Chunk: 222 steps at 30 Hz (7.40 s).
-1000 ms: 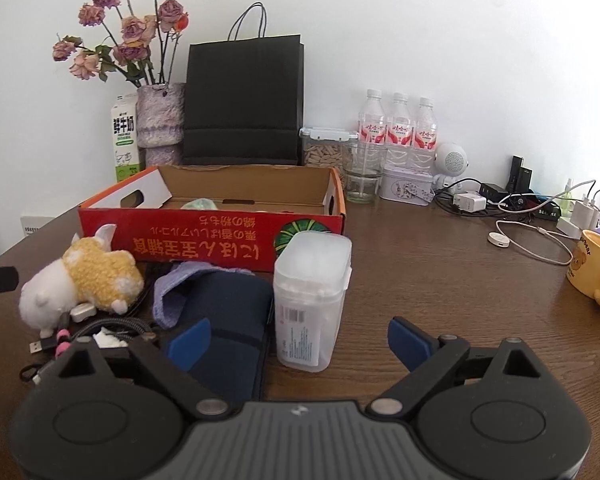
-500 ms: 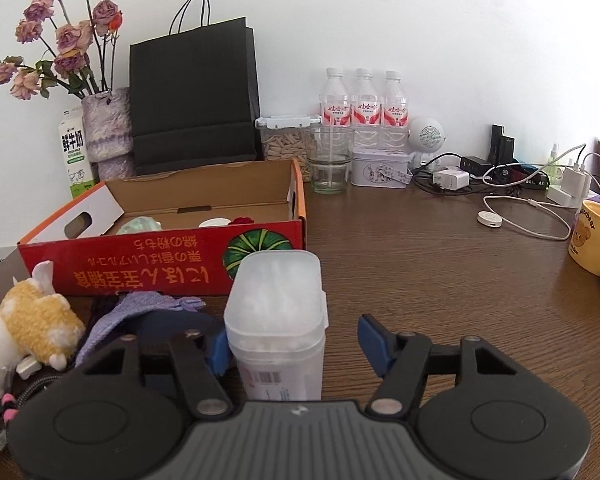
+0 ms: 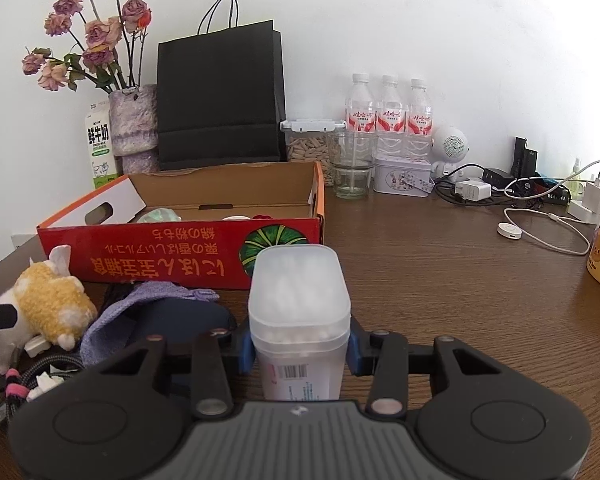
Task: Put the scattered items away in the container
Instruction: 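Grasp the white plush sheep with the left tool while the right tool grasps the white plastic container, then carry the sheep and the container into the box and open both tools, then move both tools back from the box toward the cable and pouch, then grasp the dark blue pouch with the right tool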
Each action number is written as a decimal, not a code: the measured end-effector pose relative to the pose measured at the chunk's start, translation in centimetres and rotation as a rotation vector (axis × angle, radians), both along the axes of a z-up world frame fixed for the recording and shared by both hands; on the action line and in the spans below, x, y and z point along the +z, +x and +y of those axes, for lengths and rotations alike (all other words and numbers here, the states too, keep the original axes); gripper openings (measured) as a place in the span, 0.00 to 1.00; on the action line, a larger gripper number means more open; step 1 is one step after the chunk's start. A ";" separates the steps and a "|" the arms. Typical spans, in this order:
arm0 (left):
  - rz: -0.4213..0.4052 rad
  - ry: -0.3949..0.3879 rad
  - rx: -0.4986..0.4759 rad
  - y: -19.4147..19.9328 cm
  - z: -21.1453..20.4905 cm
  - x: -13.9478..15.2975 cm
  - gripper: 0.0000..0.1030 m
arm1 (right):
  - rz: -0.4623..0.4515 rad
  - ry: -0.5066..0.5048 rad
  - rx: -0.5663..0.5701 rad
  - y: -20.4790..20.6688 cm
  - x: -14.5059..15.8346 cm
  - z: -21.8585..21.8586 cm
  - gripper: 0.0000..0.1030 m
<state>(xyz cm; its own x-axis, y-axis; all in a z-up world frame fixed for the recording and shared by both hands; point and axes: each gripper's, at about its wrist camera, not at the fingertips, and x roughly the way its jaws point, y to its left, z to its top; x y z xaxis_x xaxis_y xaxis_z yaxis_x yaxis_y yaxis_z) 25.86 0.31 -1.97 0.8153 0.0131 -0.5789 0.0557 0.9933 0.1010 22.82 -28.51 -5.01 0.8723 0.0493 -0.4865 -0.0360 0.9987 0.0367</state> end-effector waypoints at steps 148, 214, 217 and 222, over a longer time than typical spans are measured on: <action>-0.200 -0.180 0.132 -9.6 3.1 2.5 1.00 | 0.084 -0.012 0.153 -8.6 1.7 3.3 1.00; -0.024 -0.154 -0.019 -7.2 -3.4 0.6 1.00 | 0.111 0.034 0.136 -3.8 1.1 -0.9 0.58; 0.011 -0.153 -0.044 -6.7 -5.0 0.2 1.00 | 0.124 0.028 0.134 -3.6 0.5 -1.9 0.58; 0.066 -0.143 -0.057 -5.6 -7.2 -0.7 1.00 | 0.142 0.022 0.151 -3.2 -0.3 -2.7 0.58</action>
